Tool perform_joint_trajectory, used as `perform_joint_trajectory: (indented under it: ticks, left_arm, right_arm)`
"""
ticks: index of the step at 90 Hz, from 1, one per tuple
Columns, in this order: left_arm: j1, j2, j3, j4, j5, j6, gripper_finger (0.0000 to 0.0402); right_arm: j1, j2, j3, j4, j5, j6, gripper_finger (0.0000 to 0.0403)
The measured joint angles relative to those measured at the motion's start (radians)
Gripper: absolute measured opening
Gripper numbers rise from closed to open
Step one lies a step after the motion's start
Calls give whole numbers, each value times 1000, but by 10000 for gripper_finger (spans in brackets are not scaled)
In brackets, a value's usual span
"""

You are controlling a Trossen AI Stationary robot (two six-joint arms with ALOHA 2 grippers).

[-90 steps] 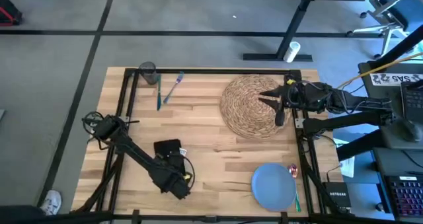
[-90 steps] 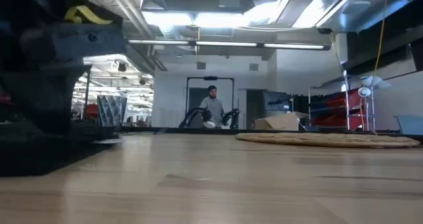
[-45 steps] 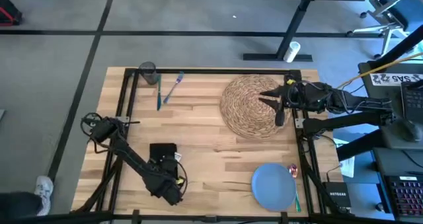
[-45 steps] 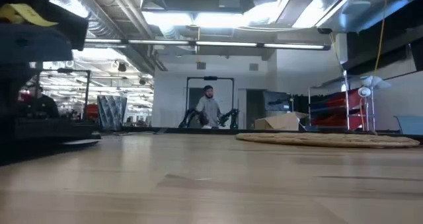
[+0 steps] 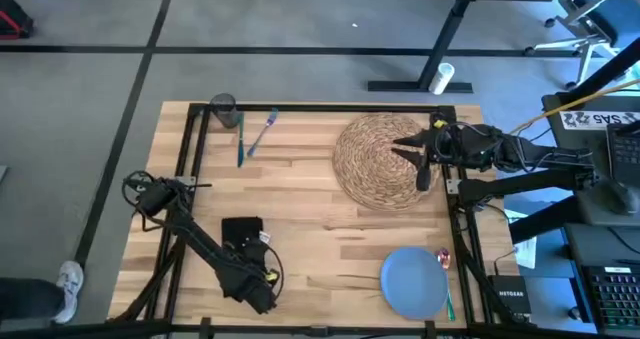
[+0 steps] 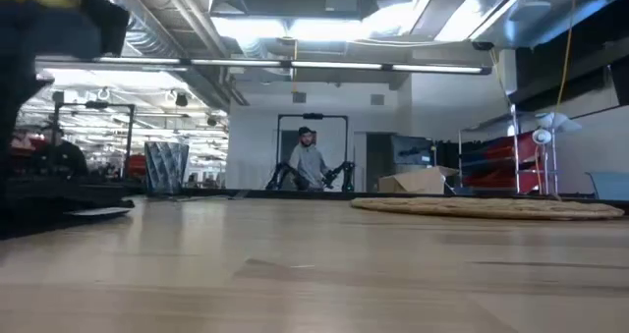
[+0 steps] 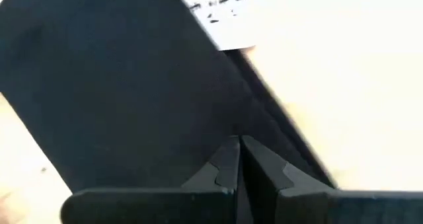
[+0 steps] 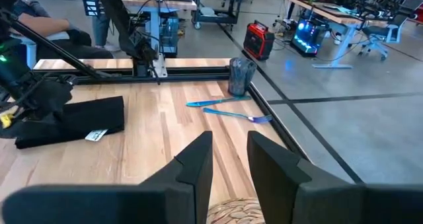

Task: Set table place
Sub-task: Fold the black table napkin, then move the blue knife to the center of the table

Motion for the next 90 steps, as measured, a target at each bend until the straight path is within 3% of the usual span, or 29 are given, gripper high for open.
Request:
perform_joint_trajectory:
  ticks: [37,64,90]
  left_arm:
    - [70,0,176,-123,-101,-3,0]
    - [264,0,185,-361,-218,-96,0]
    - [497,0,185,-352,-322,136,0]
  right_arm:
    - [0,0,0,5,0,-3,83]
    - [0,10,0,34,0,-3,83]
    - [0,11,0,46,-15,-3,83]
